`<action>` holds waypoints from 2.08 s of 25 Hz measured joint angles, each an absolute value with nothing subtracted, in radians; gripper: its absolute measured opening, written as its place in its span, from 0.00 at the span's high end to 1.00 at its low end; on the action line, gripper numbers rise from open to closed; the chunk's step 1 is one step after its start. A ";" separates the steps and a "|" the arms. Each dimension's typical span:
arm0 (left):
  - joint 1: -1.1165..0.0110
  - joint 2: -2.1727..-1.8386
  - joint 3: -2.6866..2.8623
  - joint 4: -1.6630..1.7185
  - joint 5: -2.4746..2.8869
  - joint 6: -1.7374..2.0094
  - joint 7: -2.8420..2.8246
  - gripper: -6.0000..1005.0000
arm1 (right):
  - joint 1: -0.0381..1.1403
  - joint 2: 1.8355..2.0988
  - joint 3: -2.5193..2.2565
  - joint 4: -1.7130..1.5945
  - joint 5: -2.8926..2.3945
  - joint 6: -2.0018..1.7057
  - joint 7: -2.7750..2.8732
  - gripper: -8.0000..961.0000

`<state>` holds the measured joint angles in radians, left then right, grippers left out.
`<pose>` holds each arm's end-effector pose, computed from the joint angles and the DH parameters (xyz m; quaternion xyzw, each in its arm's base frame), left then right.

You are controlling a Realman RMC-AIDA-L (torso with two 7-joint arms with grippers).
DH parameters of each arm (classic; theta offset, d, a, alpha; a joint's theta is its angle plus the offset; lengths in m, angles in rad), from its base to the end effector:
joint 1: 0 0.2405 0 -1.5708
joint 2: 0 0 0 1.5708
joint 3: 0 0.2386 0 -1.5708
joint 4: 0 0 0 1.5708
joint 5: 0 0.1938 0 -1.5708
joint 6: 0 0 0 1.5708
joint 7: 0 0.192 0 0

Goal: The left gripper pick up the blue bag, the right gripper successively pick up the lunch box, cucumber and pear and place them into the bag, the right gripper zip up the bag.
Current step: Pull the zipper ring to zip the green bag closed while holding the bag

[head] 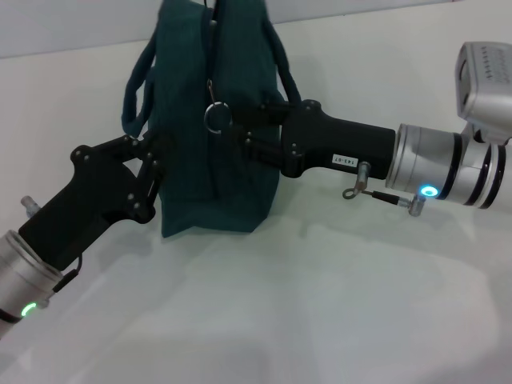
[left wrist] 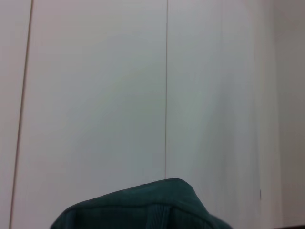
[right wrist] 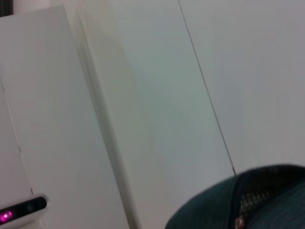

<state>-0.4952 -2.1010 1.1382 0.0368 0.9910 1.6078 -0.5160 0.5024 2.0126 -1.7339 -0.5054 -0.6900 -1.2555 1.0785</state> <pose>-0.1956 0.2976 -0.0578 -0.8380 -0.1093 -0.4451 0.2961 0.1450 0.3349 -0.0669 -0.8814 0.1822 0.4093 0.1495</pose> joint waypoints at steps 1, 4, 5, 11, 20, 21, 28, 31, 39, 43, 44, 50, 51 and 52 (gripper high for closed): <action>-0.495 -2.101 1.138 0.037 0.991 1.611 -0.516 0.94 | 0.504 2.013 -1.734 -0.503 -0.695 -1.252 1.085 0.56; -0.495 -2.101 1.138 0.037 0.991 1.613 -0.516 0.94 | 0.505 2.014 -1.741 -0.501 -0.698 -1.250 1.088 0.56; -0.495 -2.102 1.138 0.037 0.991 1.614 -0.516 0.95 | 0.505 2.014 -1.747 -0.501 -0.698 -1.252 1.088 0.56; -0.495 -2.102 1.138 0.037 0.991 1.615 -0.507 0.95 | 0.493 2.014 -1.727 -0.503 -0.695 -1.264 1.083 0.56; -0.491 -2.100 1.138 0.040 1.010 1.617 -0.504 0.95 | 0.469 1.995 -1.656 -0.549 -0.722 -1.328 1.052 0.56; -0.492 -2.100 1.138 0.042 1.015 1.617 -0.504 0.94 | 0.471 1.993 -1.655 -0.558 -0.733 -1.317 1.052 0.56; -0.491 -2.101 1.138 0.044 1.021 1.617 -0.504 0.94 | 0.479 2.008 -1.655 -0.607 -0.814 -1.210 1.057 0.56; -0.490 -2.101 1.138 0.045 1.021 1.616 -0.501 0.95 | 0.476 2.011 -1.655 -0.607 -0.817 -1.196 1.054 0.56; -0.494 -2.102 1.138 0.045 1.021 1.608 -0.493 0.95 | 0.475 2.014 -1.629 -0.611 -0.814 -1.188 1.063 0.56; -0.497 -2.101 1.138 0.045 1.028 1.604 -0.493 0.95 | 0.481 2.013 -1.630 -0.608 -0.820 -1.181 1.075 0.56; -0.497 -2.101 1.138 0.045 1.029 1.604 -0.493 0.95 | 0.485 2.014 -1.635 -0.606 -0.821 -1.179 1.077 0.56; -0.497 -2.101 1.138 0.045 1.031 1.603 -0.492 0.94 | 0.512 2.014 -1.656 -0.567 -0.822 -1.180 1.109 0.56; -0.497 -2.101 1.138 0.045 1.031 1.603 -0.492 0.94 | 0.519 2.014 -1.661 -0.558 -0.822 -1.183 1.117 0.57; -0.497 -2.100 1.138 0.046 1.031 1.603 -0.492 0.94 | 0.526 2.014 -1.668 -0.549 -0.823 -1.185 1.125 0.57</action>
